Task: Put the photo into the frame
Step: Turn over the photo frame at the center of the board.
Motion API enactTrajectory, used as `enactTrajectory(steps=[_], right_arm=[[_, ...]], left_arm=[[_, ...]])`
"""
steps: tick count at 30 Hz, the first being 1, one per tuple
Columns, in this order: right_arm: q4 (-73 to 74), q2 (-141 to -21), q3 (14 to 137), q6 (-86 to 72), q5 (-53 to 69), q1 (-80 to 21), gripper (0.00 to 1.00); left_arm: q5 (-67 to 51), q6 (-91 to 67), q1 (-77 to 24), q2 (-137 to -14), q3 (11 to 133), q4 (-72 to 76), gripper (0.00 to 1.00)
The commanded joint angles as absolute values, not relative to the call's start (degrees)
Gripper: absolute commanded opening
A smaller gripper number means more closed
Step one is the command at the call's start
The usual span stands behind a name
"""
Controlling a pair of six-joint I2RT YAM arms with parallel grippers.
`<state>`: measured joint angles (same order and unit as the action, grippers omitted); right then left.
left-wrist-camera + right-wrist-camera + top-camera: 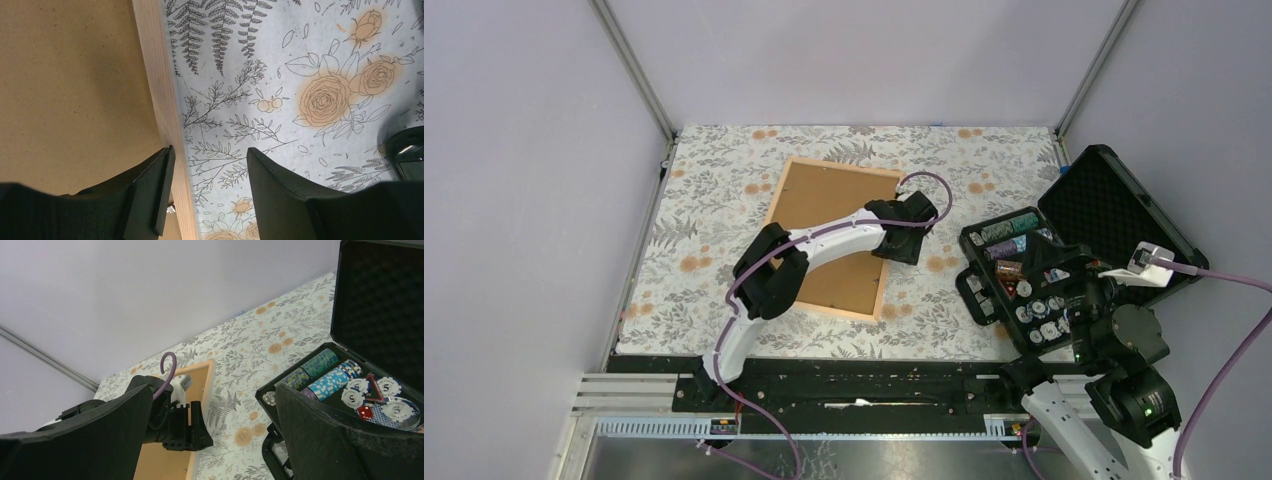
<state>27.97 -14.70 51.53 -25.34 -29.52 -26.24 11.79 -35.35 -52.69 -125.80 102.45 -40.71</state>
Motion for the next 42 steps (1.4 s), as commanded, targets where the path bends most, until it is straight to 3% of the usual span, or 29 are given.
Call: enactTrajectory(steps=[1, 5, 11, 16, 26, 31, 36, 42], right_arm=[[27.1, -14.4, 51.0, -23.7, -31.6, -26.2, 1.0], [27.2, -14.3, 50.5, -23.4, -31.7, -26.2, 1.0], [27.3, -15.0, 50.2, -23.5, -31.7, -26.2, 1.0], [27.3, -15.7, 50.0, -23.8, -31.4, -26.3, 1.0], [27.9, -18.6, 48.4, -25.5, -30.4, -26.3, 1.0], [28.5, -23.1, 46.6, -29.8, -32.1, -26.2, 1.0], [28.7, -35.0, 46.6, -34.8, -35.3, -26.1, 1.0], [23.4, -47.1, 46.4, -39.5, -23.5, -22.1, 1.0]], left_arm=[[11.6, -34.5, -51.7, -127.6, 106.2, -45.9, 0.63], [13.4, -34.3, -51.7, -127.5, 106.2, -46.8, 0.69], [14.6, -33.8, -51.6, -127.6, 105.6, -46.9, 0.67], [14.2, -34.4, -51.6, -129.6, 106.0, -47.0, 0.59], [16.1, -35.0, -51.9, -132.8, 106.3, -47.8, 0.24], [20.6, -33.7, -52.0, -131.6, 106.5, -49.1, 0.0], [22.4, -30.7, -52.0, -125.0, 106.5, -49.1, 0.0], [21.6, -29.5, -52.0, -117.8, 105.7, -49.1, 0.0]])
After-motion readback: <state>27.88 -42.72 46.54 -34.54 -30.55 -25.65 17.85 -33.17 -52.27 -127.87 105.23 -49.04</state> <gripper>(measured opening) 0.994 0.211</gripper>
